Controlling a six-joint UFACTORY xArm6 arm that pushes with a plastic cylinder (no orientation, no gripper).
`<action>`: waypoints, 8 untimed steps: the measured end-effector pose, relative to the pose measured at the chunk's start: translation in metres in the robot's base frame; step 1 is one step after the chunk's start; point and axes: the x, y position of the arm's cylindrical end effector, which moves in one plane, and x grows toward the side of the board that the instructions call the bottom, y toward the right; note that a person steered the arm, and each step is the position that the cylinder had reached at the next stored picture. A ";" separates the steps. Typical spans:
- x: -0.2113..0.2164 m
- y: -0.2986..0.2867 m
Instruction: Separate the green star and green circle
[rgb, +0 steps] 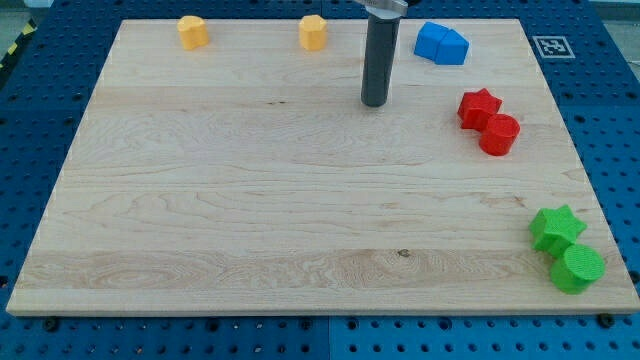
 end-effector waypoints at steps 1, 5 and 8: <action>0.013 0.000; 0.121 0.145; 0.216 0.238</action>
